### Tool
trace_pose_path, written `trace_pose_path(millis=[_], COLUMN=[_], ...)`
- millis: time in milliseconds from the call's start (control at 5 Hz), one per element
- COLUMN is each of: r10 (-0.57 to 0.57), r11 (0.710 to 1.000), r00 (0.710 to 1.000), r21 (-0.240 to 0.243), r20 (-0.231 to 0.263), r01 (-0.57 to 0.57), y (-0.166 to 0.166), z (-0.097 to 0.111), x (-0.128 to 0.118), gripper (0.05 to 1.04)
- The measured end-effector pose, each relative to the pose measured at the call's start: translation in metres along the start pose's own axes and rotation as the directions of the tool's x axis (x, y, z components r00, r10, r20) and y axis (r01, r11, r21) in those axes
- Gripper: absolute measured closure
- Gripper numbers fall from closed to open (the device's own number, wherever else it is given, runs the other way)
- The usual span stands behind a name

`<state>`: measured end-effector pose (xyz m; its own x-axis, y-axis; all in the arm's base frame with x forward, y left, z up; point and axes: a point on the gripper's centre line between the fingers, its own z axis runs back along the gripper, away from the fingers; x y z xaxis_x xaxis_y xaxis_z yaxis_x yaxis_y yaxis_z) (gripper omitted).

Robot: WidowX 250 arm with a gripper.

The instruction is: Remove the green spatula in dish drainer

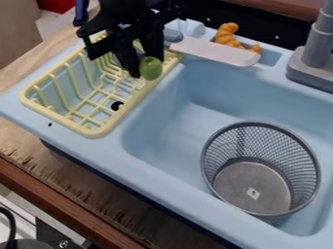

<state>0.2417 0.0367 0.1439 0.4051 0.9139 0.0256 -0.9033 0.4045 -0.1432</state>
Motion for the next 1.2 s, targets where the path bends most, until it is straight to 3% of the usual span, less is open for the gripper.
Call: trace_pose_path(millis=[200, 400, 600, 800, 1200], r10=[0.036, 0.184, 0.304, 0.389, 0.448], r11=[0.999, 0.983, 0.952, 0.921, 0.894], r00=[0.999, 0.976, 0.935, 0.894, 0.861], r21=[0.015, 0.040, 0.098, 0.117, 0.121], r20=[-0.024, -0.120, -0.180, -0.224, -0.241], r01=[-0.036, -0.180, -0.291, -0.371, -0.431], y=[0.009, 0.008, 0.006, 0.004, 0.004], z=[-0.006, -0.013, -0.026, -0.035, -0.040], x=[0.019, 0.039, 0.044, 0.044, 0.040], gripper=[0.765, 0.765, 0.765, 0.765, 0.713])
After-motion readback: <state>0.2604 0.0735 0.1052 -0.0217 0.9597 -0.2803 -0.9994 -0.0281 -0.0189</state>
